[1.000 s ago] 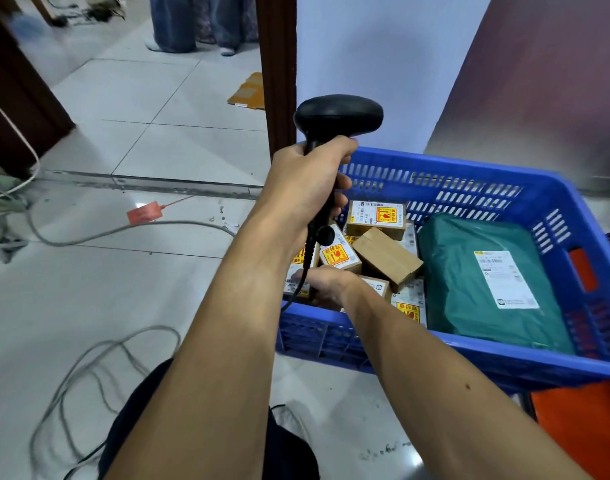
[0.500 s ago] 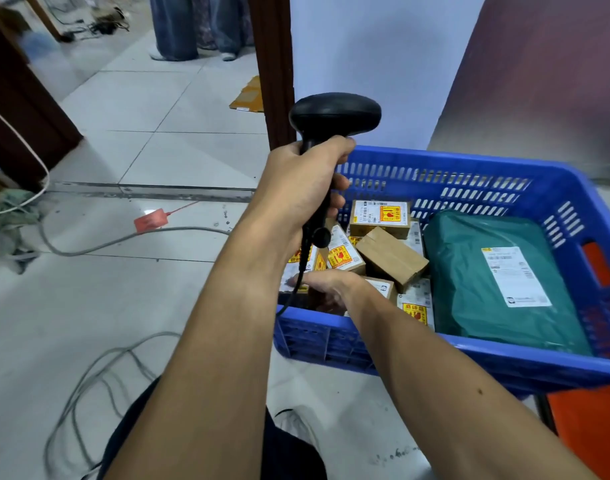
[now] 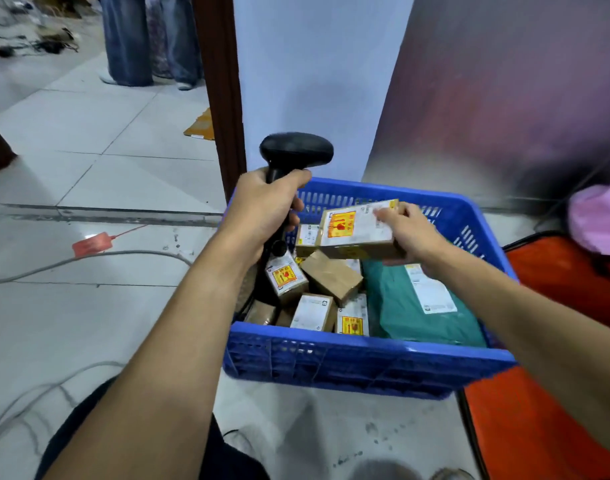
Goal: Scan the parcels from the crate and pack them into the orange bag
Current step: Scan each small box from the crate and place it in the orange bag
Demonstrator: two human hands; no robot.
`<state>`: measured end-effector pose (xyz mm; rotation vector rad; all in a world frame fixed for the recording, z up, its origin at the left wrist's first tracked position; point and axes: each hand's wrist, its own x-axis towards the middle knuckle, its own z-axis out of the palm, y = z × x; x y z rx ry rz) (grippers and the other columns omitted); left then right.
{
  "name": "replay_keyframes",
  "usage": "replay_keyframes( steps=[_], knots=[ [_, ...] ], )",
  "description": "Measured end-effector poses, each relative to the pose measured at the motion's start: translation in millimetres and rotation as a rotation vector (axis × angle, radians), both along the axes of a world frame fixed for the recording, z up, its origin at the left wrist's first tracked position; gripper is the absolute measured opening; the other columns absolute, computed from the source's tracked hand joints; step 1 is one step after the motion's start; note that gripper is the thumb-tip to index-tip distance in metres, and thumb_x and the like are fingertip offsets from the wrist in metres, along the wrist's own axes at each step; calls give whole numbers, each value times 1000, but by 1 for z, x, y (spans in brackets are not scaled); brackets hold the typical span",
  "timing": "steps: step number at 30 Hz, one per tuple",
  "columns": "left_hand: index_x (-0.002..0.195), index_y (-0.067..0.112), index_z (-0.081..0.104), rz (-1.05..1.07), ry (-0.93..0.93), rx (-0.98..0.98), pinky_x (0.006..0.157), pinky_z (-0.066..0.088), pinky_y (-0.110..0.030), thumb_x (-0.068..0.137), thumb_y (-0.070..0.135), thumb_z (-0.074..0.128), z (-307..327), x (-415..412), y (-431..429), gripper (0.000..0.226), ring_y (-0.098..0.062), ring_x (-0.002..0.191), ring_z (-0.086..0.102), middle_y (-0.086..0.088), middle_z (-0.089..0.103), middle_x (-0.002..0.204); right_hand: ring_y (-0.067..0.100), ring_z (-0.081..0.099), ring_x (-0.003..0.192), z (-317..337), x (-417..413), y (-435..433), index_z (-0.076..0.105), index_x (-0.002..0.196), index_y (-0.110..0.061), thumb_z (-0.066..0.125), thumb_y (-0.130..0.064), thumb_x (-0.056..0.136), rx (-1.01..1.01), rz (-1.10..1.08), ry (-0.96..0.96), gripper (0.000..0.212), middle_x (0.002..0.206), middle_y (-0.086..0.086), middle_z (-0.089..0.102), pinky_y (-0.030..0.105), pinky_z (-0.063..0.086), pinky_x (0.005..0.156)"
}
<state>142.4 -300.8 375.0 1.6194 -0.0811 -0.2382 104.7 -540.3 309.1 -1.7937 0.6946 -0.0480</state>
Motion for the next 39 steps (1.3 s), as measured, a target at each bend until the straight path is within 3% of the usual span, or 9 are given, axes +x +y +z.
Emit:
replay_keyframes(
  steps=[2,6,10,13,18,22,25,29,39],
  knots=[
    [91,13,67,-20,-12,24,53,49,-28,95,31,70,-3,-6,-5,19,-15,52,56,-5,65,70,33,77,74,31,-22,-27,44,133,-15,62,-48,97,30,-49,-6,52,110,15,72,39,62,52],
    [87,14,63,-53,-51,46,49,46,-26,97,28,69,-8,-23,-14,18,-15,52,54,-5,62,67,30,75,61,73,-66,-60,43,139,-11,68,-41,94,-26,-26,-29,59,100,22,76,32,58,46],
    [90,13,67,-121,-97,33,53,47,-28,98,28,69,-9,-43,-25,17,-14,55,57,-3,64,67,22,75,71,79,-119,-73,47,137,-13,73,-34,91,-48,-100,-127,57,104,10,77,34,61,55],
    [90,10,67,-188,-157,70,55,48,-26,98,26,68,-12,-56,-31,19,-14,53,57,-3,64,65,20,71,78,53,-151,-72,62,128,-12,73,-34,92,36,-192,-168,44,104,9,79,34,58,65],
    [101,7,70,-279,-187,163,60,50,-30,97,27,69,-16,-70,-35,20,-16,57,58,-4,65,66,15,67,77,50,-157,-63,70,111,-12,76,-31,90,-75,-197,-181,29,96,7,79,40,58,76],
    [97,0,67,-228,-116,95,57,45,-35,97,22,68,-17,-87,-38,22,-19,56,55,-7,63,66,12,67,75,55,-154,-62,69,108,-16,79,-37,86,-176,-175,-192,32,94,-1,77,37,56,72],
    [100,-6,64,-234,-41,22,60,44,-39,96,18,66,-20,-95,-41,25,-21,55,53,-8,60,66,12,69,87,50,-153,-65,64,112,-21,79,-44,85,-274,-154,-192,39,101,-6,72,35,56,75],
    [97,-7,67,-208,-16,13,53,48,-30,92,4,62,-24,-97,-42,13,-22,54,50,-9,56,64,11,67,100,46,-146,-70,59,124,-23,75,-49,89,-305,-135,-225,47,112,-8,71,33,54,82],
    [86,4,73,-248,-99,123,56,47,-28,90,2,61,-29,-100,-52,13,-24,56,49,-12,52,63,9,72,90,38,-140,-91,64,116,-22,68,-52,93,-277,-98,-198,39,102,-7,76,29,52,73]
  ],
)
